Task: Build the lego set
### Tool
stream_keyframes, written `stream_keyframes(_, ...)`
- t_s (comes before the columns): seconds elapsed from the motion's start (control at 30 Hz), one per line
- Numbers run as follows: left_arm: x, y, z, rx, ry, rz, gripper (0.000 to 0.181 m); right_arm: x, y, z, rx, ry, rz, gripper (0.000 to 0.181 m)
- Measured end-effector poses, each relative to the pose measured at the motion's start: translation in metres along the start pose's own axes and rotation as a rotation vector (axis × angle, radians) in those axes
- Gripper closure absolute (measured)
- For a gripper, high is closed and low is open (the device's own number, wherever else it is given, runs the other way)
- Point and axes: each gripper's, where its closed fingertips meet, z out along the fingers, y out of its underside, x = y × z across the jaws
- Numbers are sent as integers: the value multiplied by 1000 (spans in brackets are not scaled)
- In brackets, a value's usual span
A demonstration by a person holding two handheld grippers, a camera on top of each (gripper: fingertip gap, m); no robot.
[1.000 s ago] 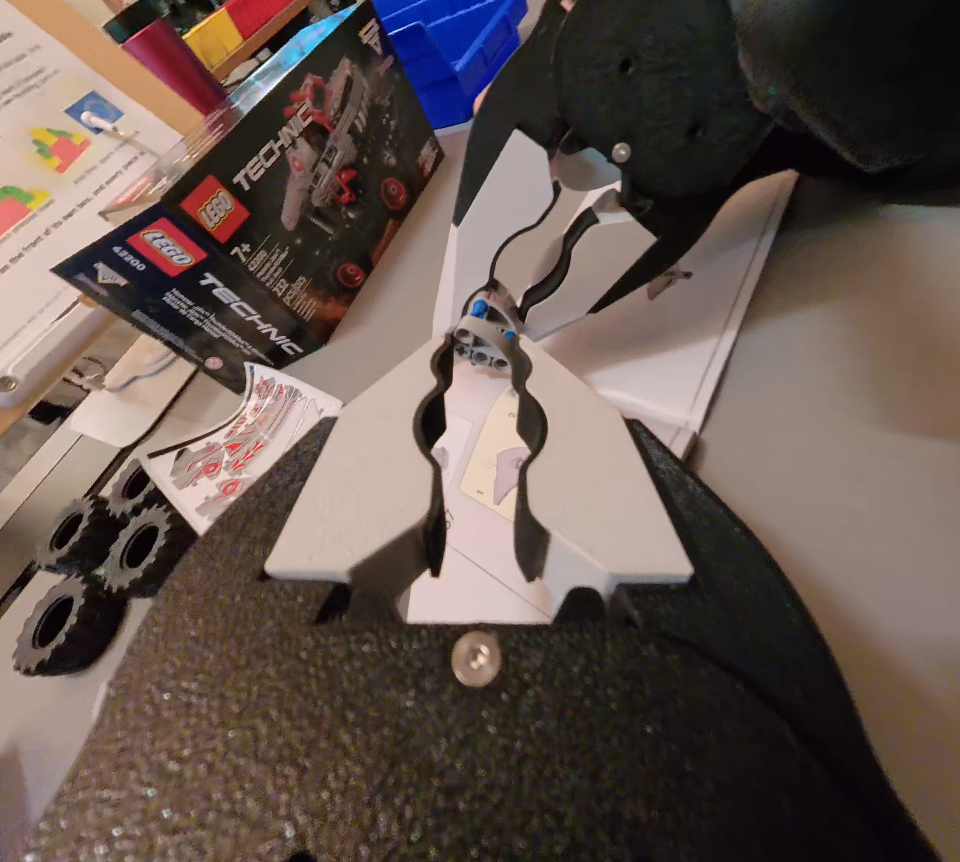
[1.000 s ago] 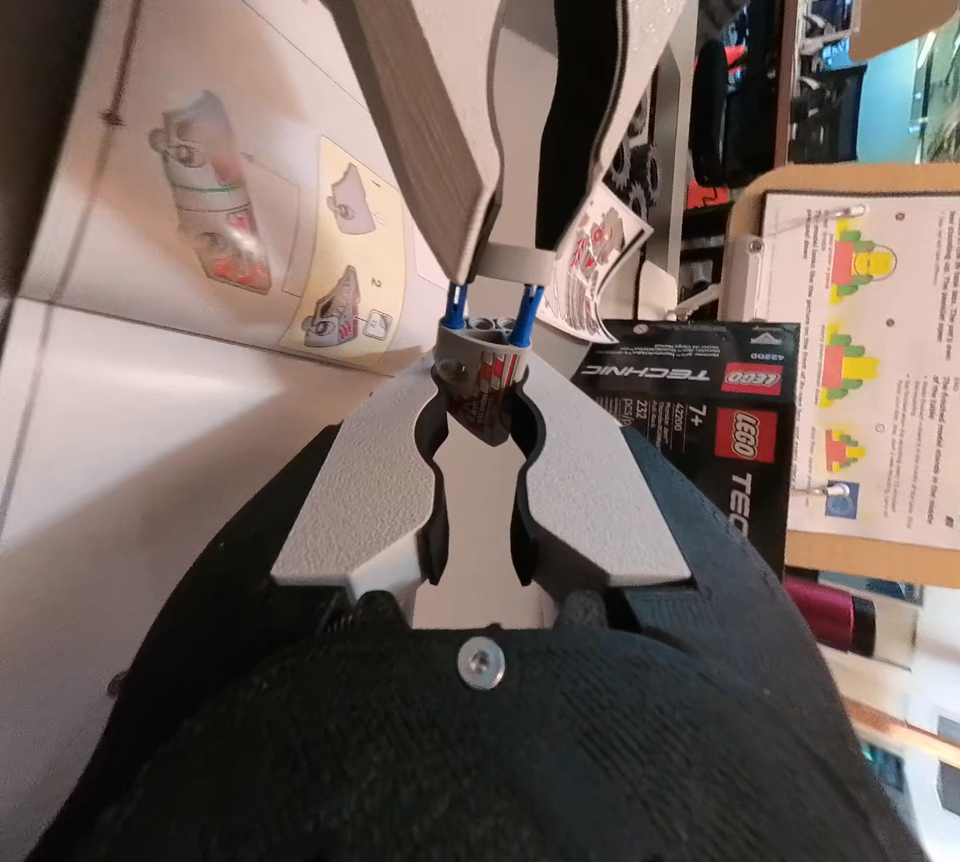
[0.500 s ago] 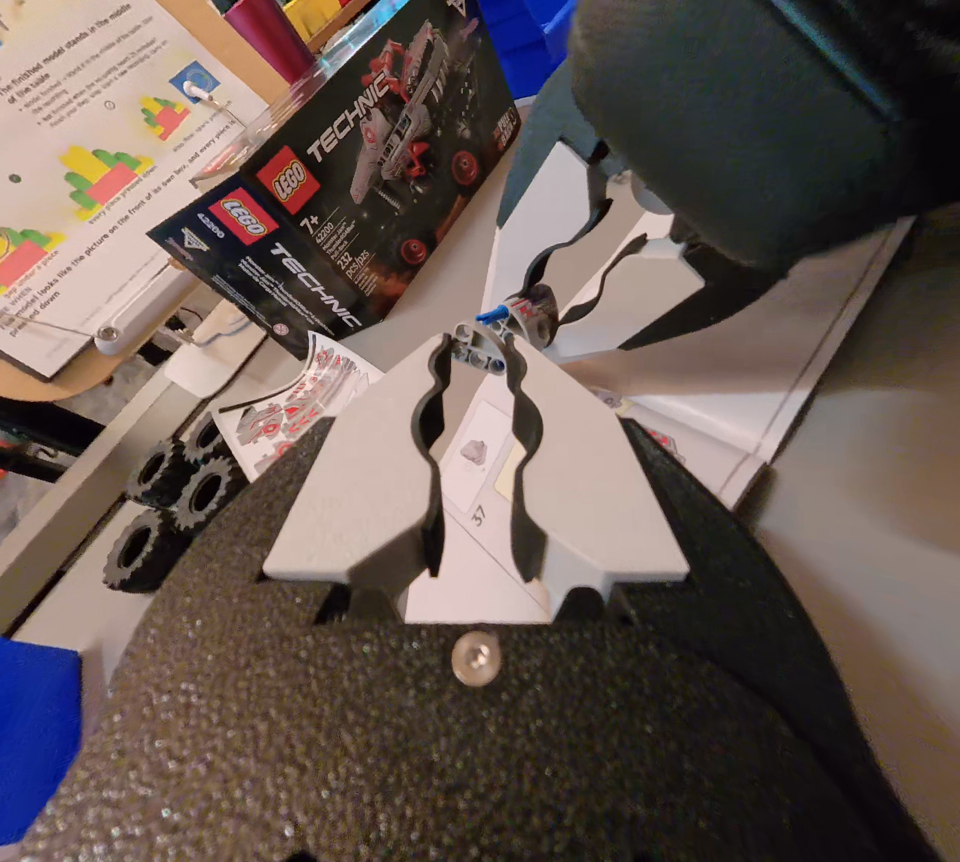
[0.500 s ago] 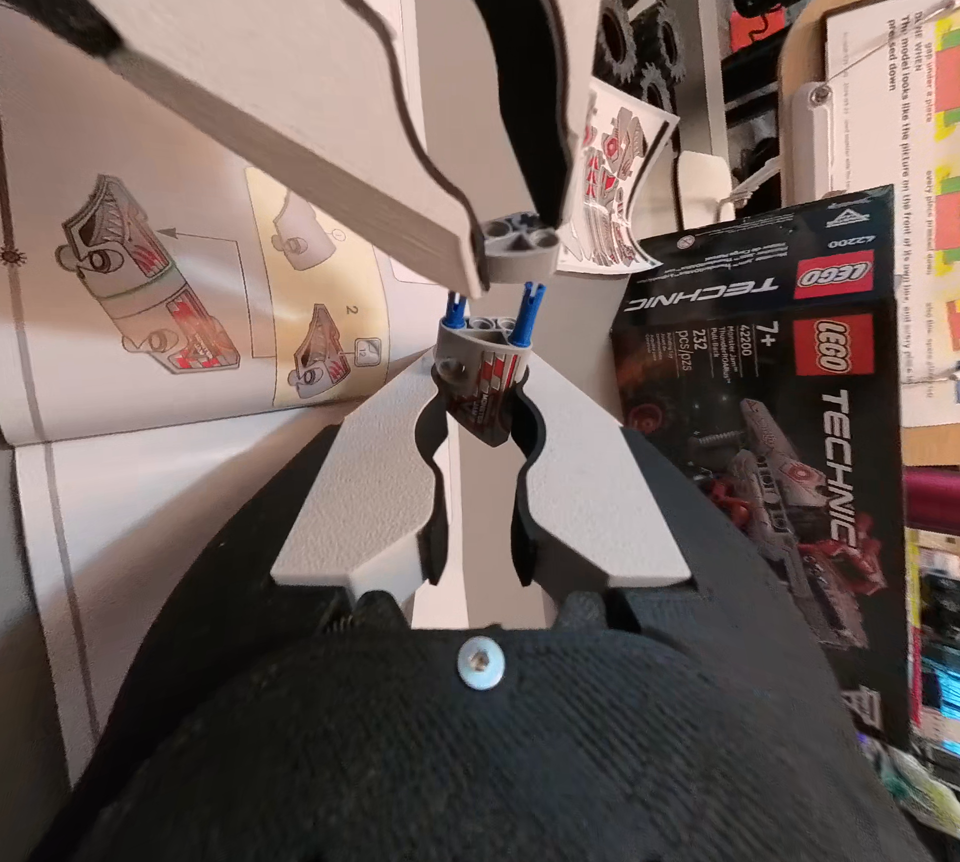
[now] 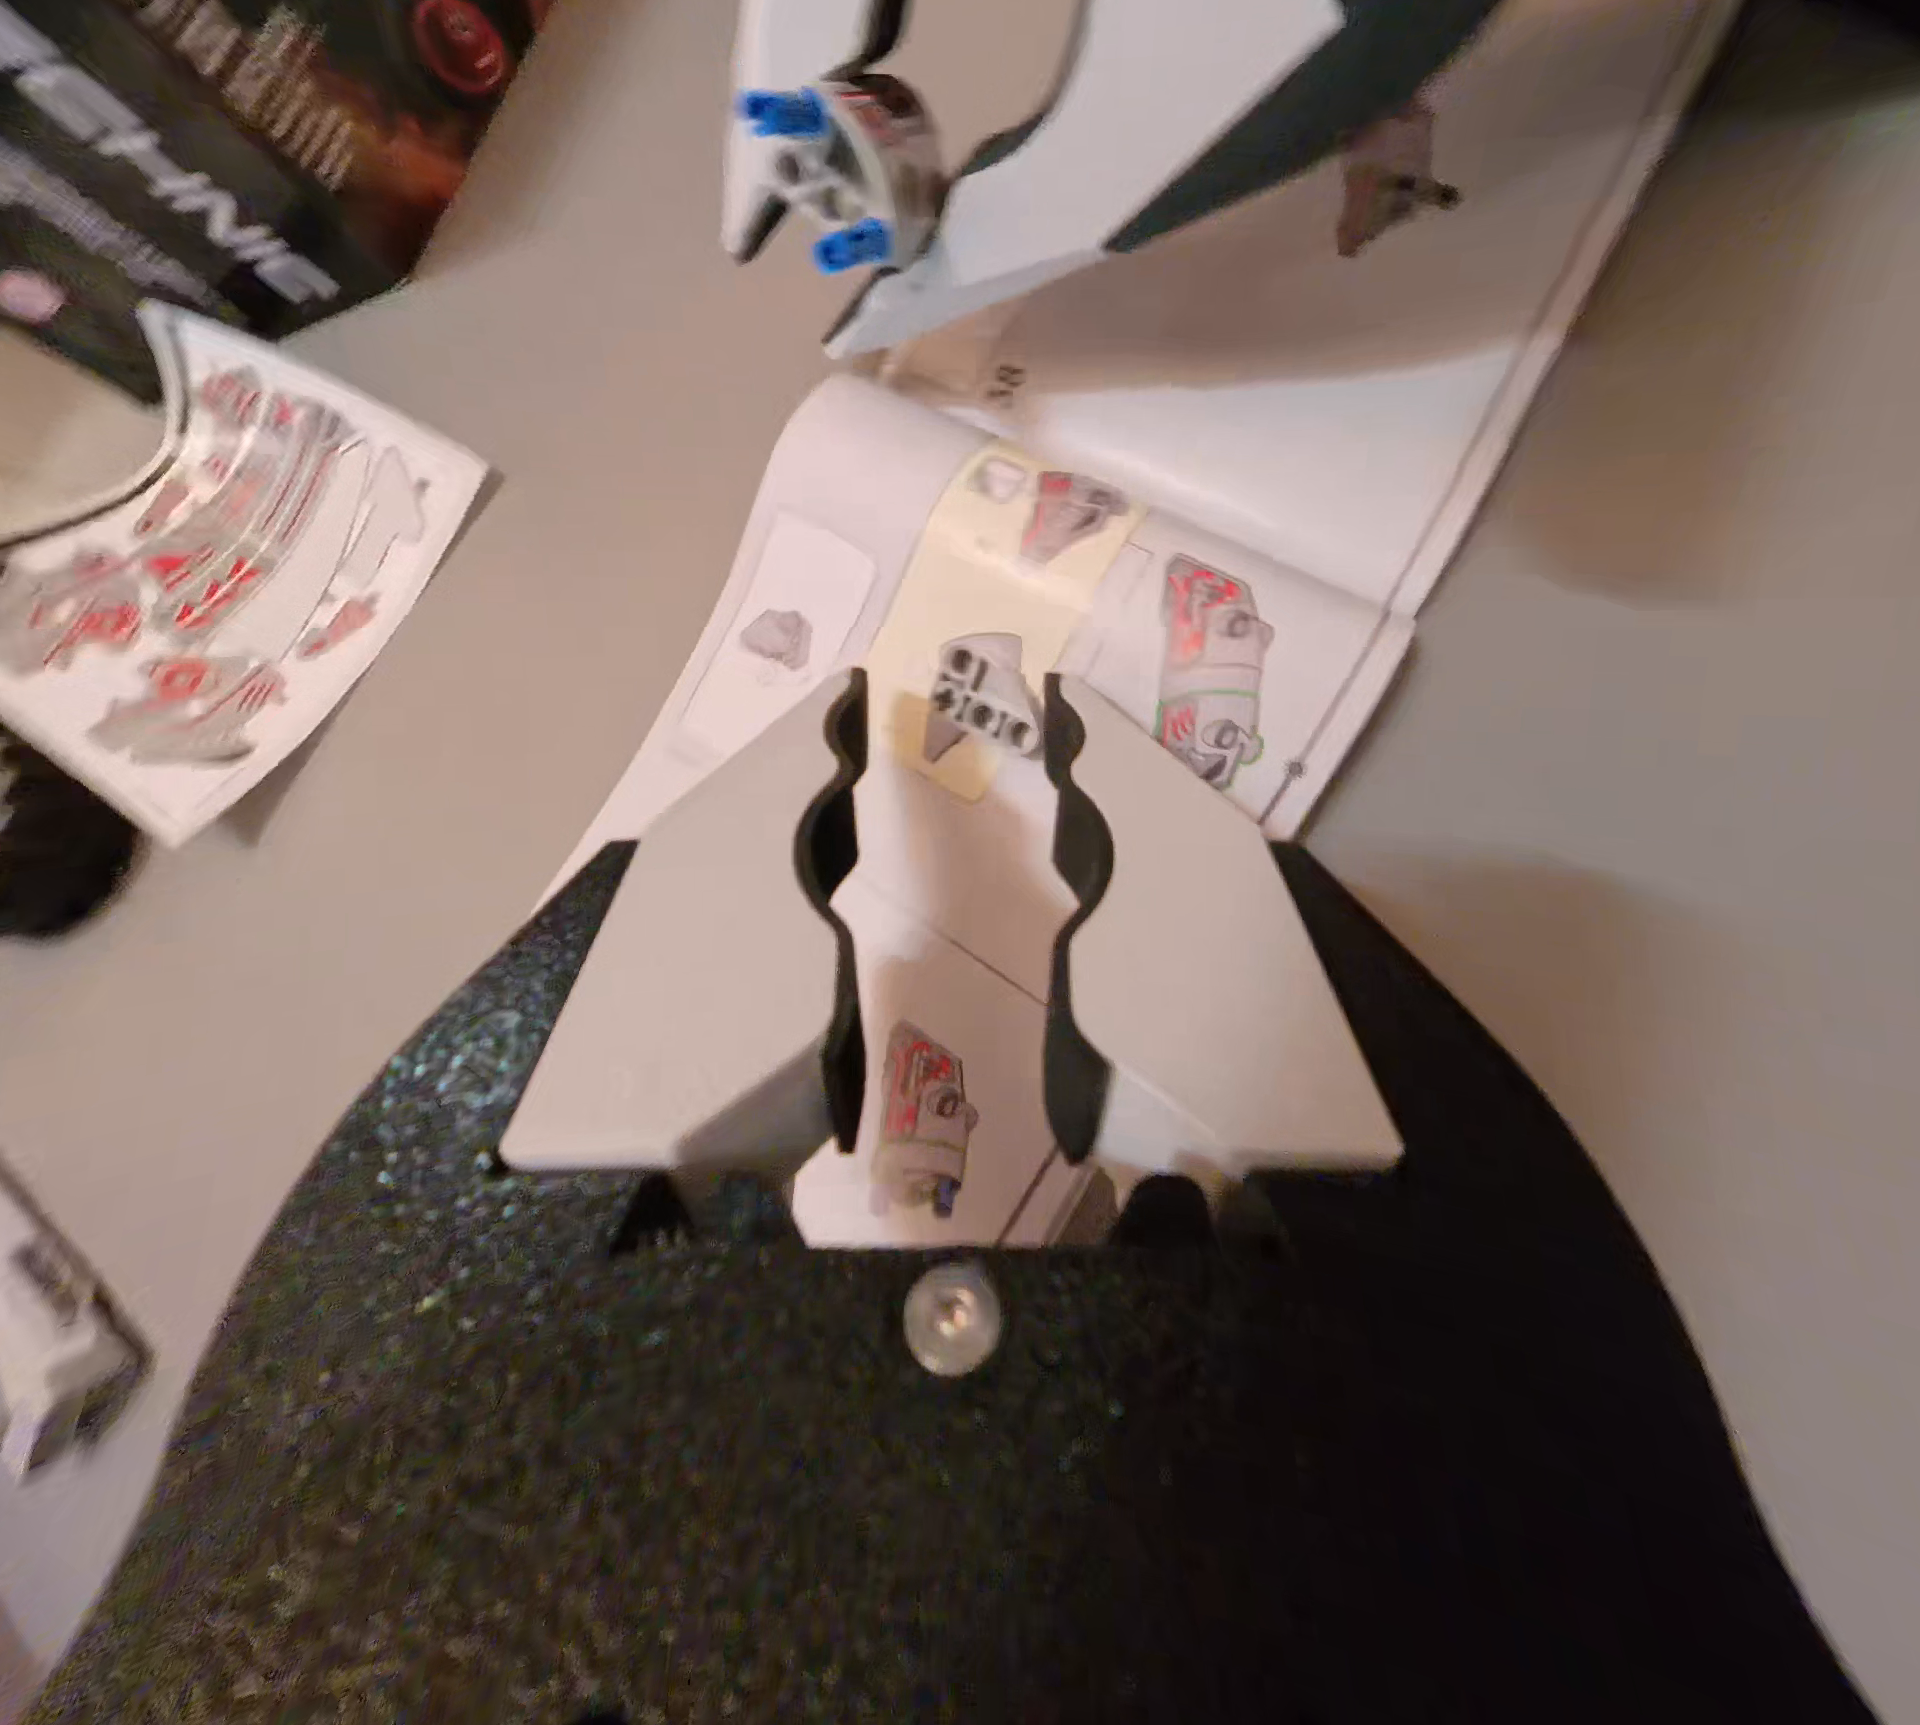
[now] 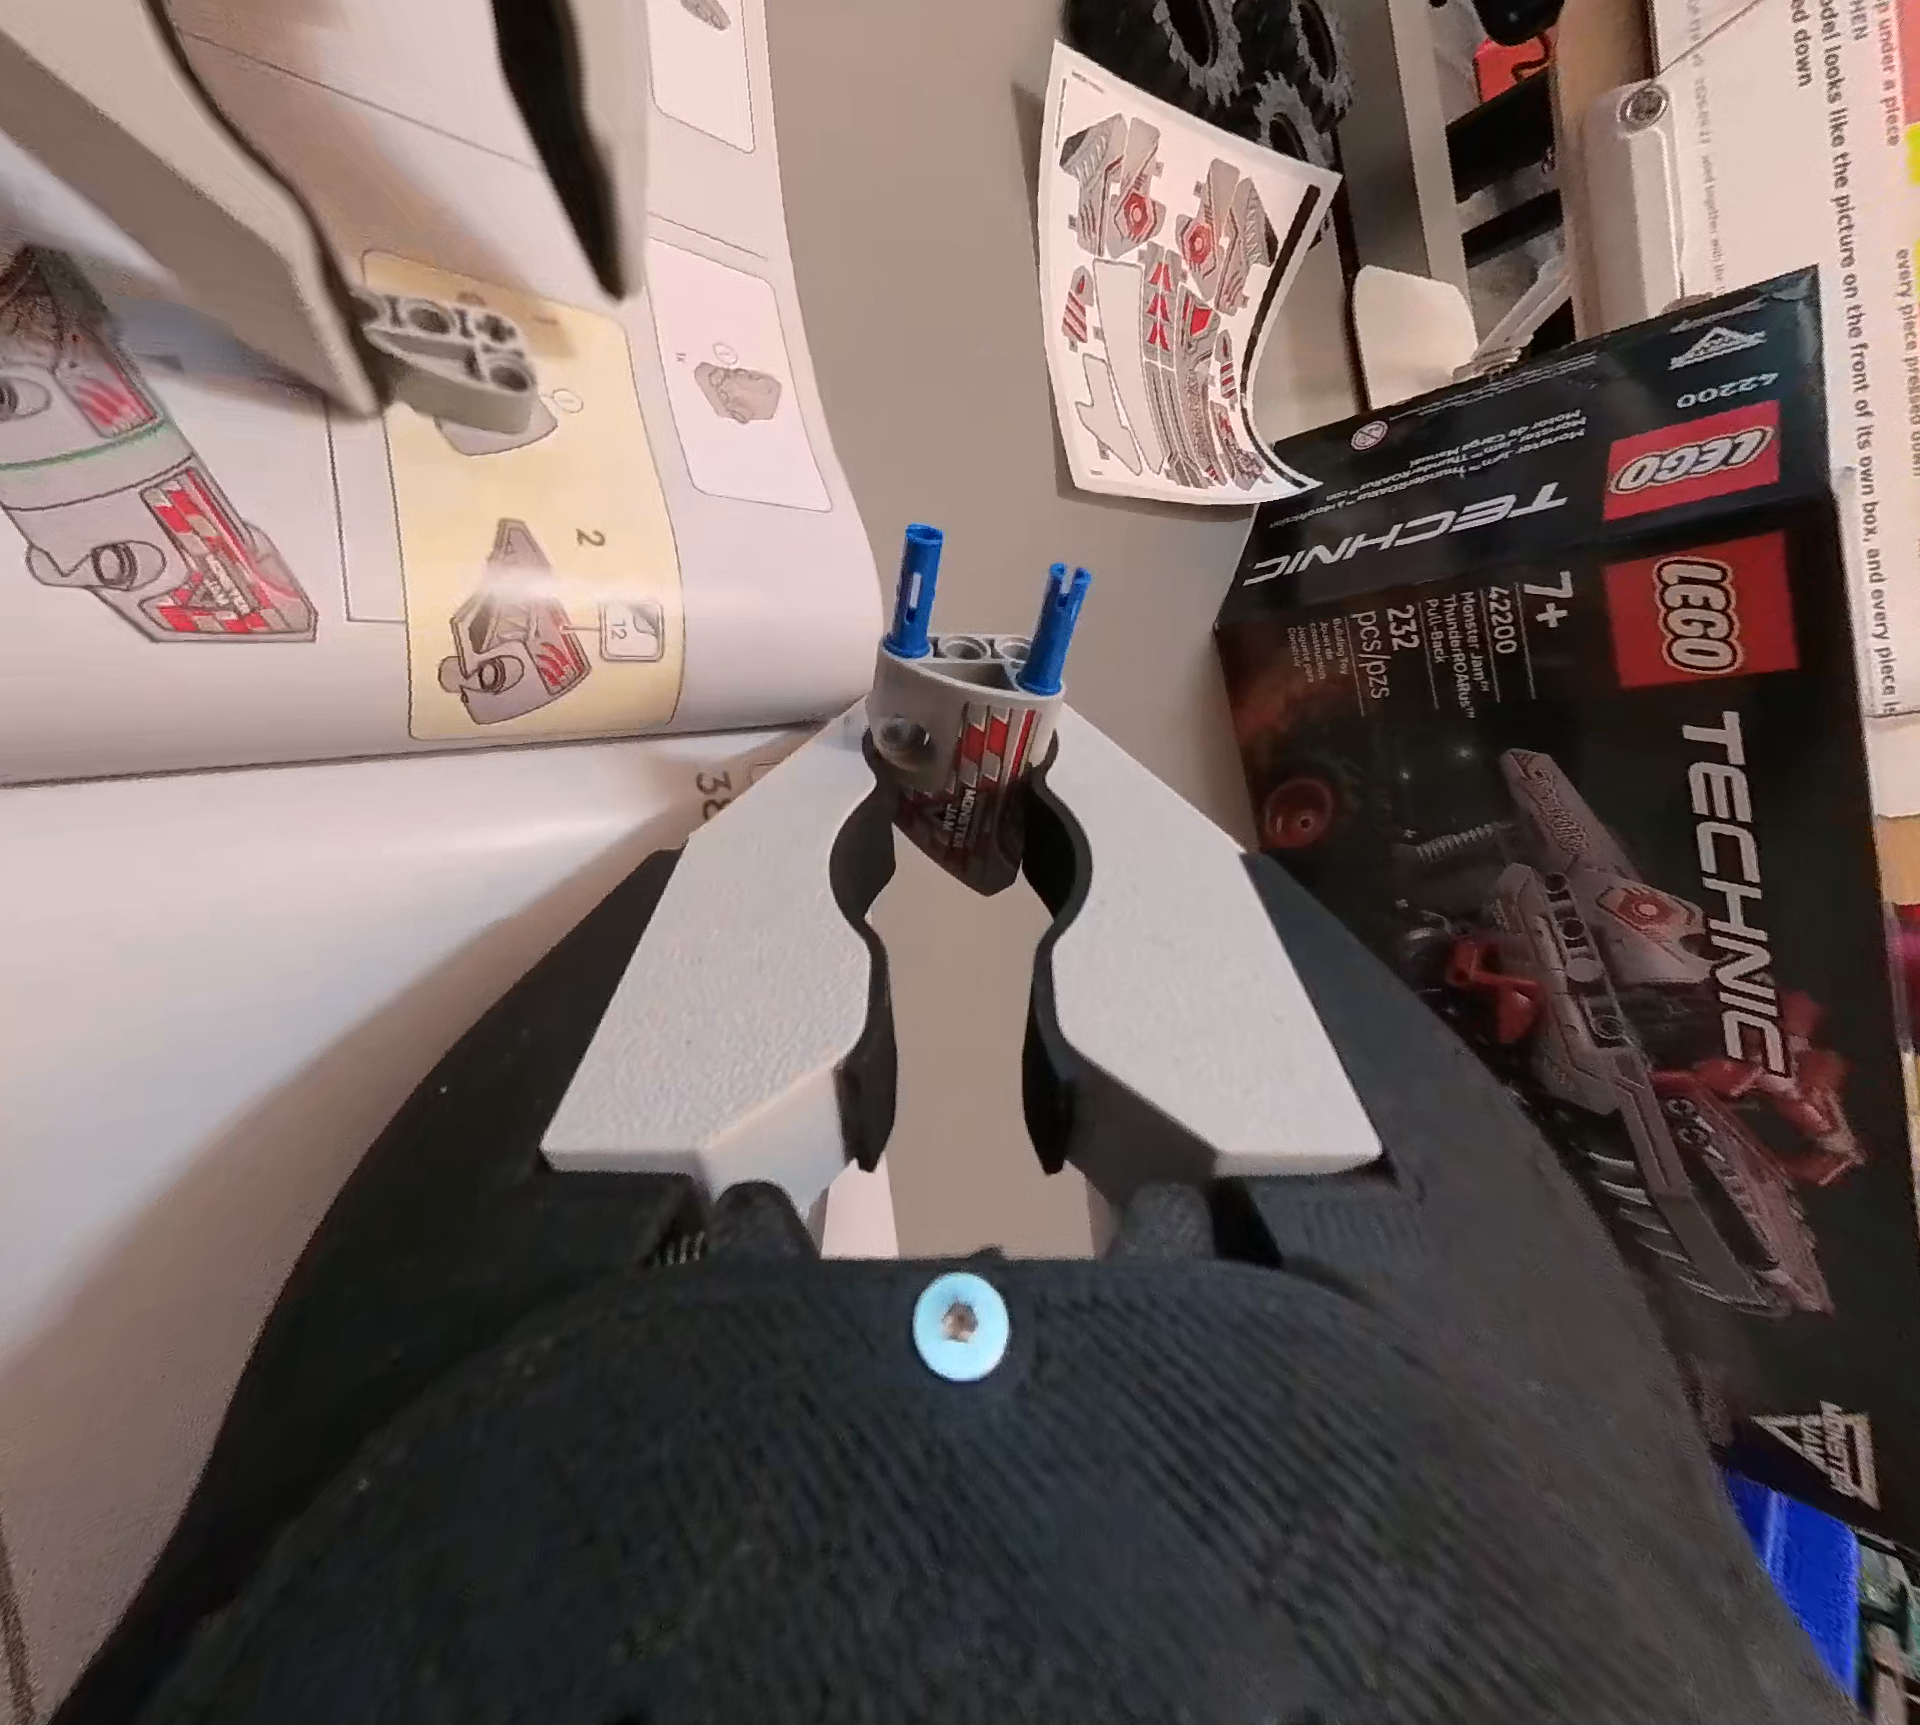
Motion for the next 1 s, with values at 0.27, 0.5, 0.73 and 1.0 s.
stream_keyframes(0.27,9,4,-5,-101,26,-337,153,-4,0,1,-2,-23,3,163)
stream_keyframes(0.5,3,10,9,-88,8,-362,168,-2,-7,1,31,12,3,163)
stream_keyframes(0.73,-2,11,8,-42,32,-202,168,-8,-20,5,99,30,52,164)
stream_keyframes(1.0,-5,-63,-21,388,53,-330,145,7,-48,-13,245,128,126,163)
